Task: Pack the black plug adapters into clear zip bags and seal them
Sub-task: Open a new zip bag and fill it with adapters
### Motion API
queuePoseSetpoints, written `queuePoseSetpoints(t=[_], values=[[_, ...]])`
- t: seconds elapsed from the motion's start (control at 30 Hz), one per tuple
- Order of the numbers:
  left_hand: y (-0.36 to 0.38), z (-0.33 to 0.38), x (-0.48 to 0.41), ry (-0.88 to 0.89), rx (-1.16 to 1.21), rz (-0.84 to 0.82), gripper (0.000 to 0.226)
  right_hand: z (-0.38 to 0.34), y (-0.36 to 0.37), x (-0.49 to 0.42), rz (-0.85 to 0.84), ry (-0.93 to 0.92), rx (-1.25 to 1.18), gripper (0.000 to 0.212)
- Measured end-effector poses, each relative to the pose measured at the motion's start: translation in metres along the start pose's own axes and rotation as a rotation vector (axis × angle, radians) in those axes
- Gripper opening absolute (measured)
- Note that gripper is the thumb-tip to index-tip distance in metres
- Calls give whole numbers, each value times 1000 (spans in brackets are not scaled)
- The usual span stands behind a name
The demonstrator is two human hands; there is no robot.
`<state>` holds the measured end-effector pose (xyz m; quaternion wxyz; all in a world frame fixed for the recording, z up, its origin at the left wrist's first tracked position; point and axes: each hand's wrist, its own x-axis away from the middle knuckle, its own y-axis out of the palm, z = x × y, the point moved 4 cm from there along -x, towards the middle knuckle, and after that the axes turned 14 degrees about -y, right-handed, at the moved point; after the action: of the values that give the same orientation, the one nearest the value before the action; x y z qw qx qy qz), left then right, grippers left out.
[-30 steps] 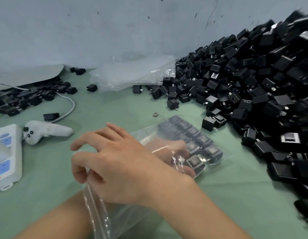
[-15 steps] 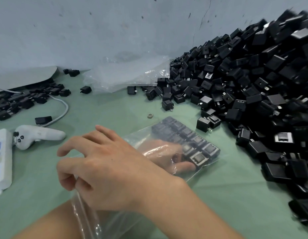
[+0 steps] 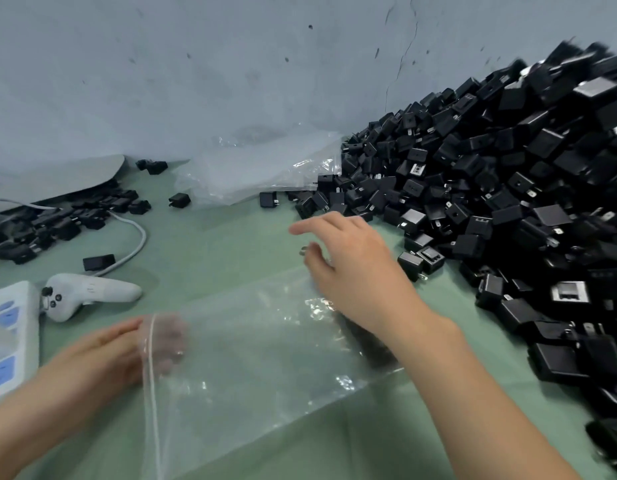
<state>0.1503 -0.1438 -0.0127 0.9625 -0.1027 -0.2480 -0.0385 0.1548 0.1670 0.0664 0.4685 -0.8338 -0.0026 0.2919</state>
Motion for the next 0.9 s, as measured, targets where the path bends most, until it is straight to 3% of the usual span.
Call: queuePoseSetpoints(t=[0.07,0.17,0.2,0.33,0.5,0.63,0.8,0.9], values=[[-32,11,-10,-5,68,194,32,12,3,3,15,61,6,36],[-43,28,-21,99,-202,436,41,24,7,9,-2,137,17,35],[-45,39,-23,140,-188,481,43,28,9,11,-17,158,23,34],[-14,79,-24,283,-216,446,30,34,14,15,-35,182,25,35],[-8,106,-47,216,-373,501,12,-8,31,-3,-28,25,-4,37],[-45,122,-66,151,-548,588,19,-58,57,-49,-36,-114,-84,38],[-120,151,-86,63,-866,683,35,-107,123,-143,-189,-176,-131,42],[-176,158,-102,-30,-963,657,18,-118,164,-197,-231,-129,-295,44]])
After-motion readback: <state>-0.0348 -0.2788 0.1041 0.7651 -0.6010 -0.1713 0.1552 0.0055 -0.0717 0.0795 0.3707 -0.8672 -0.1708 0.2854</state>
